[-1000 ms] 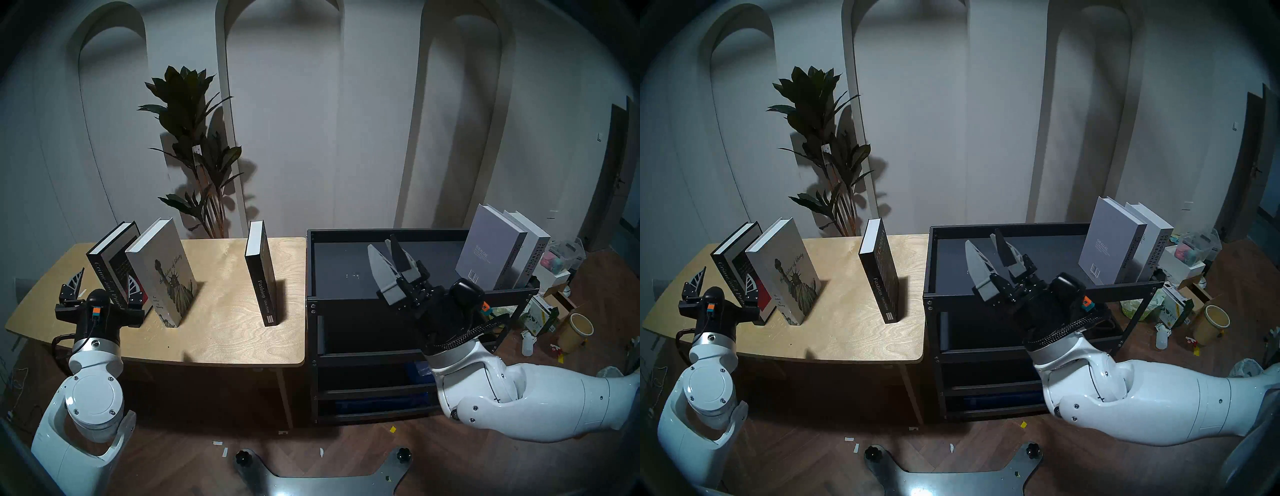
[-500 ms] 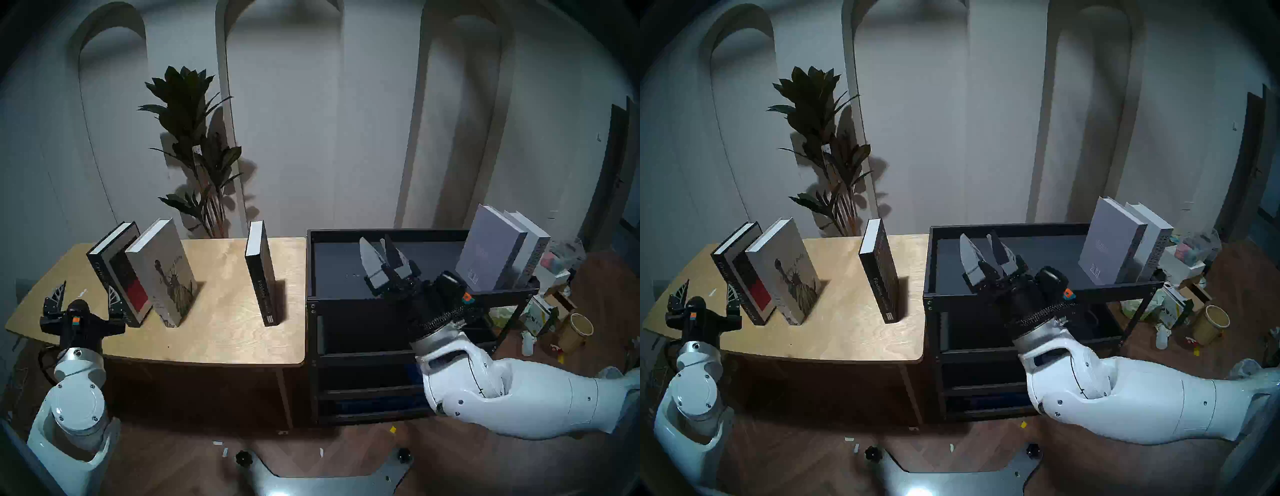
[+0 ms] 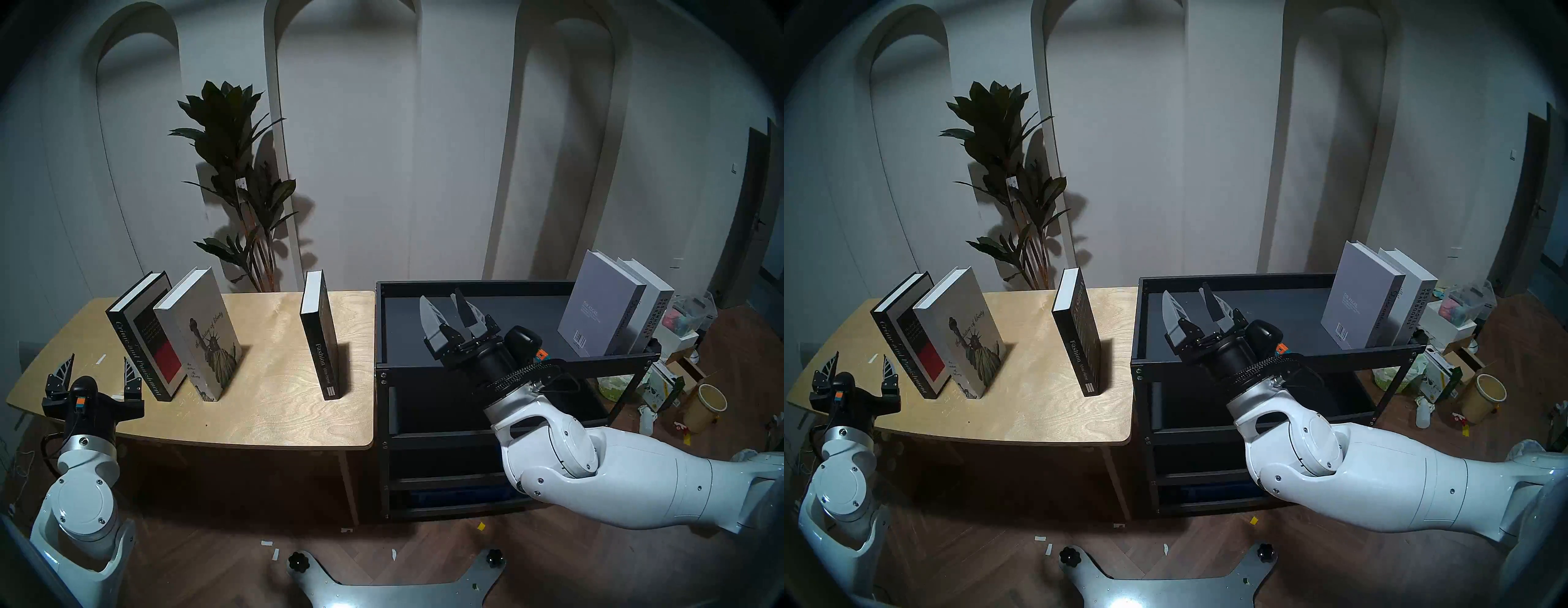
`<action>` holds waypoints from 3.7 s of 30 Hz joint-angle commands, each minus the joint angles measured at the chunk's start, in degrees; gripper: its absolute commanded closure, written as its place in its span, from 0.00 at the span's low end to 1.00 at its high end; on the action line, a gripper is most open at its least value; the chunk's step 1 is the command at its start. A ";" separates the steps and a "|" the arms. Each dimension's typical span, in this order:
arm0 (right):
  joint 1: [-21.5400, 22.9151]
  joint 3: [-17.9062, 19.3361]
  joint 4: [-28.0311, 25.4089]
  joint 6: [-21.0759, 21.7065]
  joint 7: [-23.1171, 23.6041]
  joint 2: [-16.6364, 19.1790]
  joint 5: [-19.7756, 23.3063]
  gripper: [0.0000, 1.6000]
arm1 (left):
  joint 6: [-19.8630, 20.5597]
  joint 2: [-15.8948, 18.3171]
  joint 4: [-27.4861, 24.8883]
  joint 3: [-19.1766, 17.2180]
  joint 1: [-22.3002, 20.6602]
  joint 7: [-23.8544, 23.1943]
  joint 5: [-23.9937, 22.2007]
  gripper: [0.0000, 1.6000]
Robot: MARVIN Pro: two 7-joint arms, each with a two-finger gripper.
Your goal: Move the books from the display table onto the shelf, standing them upright with spines facing out and tallest at one end
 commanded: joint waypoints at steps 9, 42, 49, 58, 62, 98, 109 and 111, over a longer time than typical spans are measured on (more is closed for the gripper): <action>3.50 -3.74 0.43 7.11 -5.86 -11.75 -5.26 0.00 | -2.44 -1.39 -0.42 -3.52 2.74 -1.92 -1.39 0.00; -0.71 -8.92 -7.28 9.70 -30.75 -19.86 -18.37 0.00 | -16.31 -5.43 2.68 -13.29 10.90 -15.64 -8.82 0.00; 1.75 -9.68 -5.58 15.40 -34.76 -20.22 -27.13 0.00 | -18.49 -5.58 3.33 -12.97 11.26 -18.54 -10.16 0.00; 6.70 -9.50 1.47 25.80 -39.52 -27.46 -35.38 0.00 | -21.86 -6.12 3.81 -13.92 11.96 -22.35 -12.13 0.00; 8.60 -11.28 4.74 29.82 -39.80 -29.48 -37.27 0.00 | -22.92 -6.43 4.12 -14.82 12.21 -23.47 -12.92 0.00; 11.14 -13.44 29.27 32.62 -45.27 -50.18 -30.29 0.00 | -28.35 -2.73 14.65 -19.27 10.04 -33.25 -19.13 0.00; 10.32 -12.00 36.68 23.93 -47.56 -55.18 -26.39 0.00 | -29.32 0.76 19.55 -18.70 7.41 -36.60 -20.71 0.00; 11.30 -11.97 39.27 22.47 -47.70 -56.81 -26.14 0.00 | -29.55 1.73 21.04 -18.44 6.48 -37.48 -21.26 0.00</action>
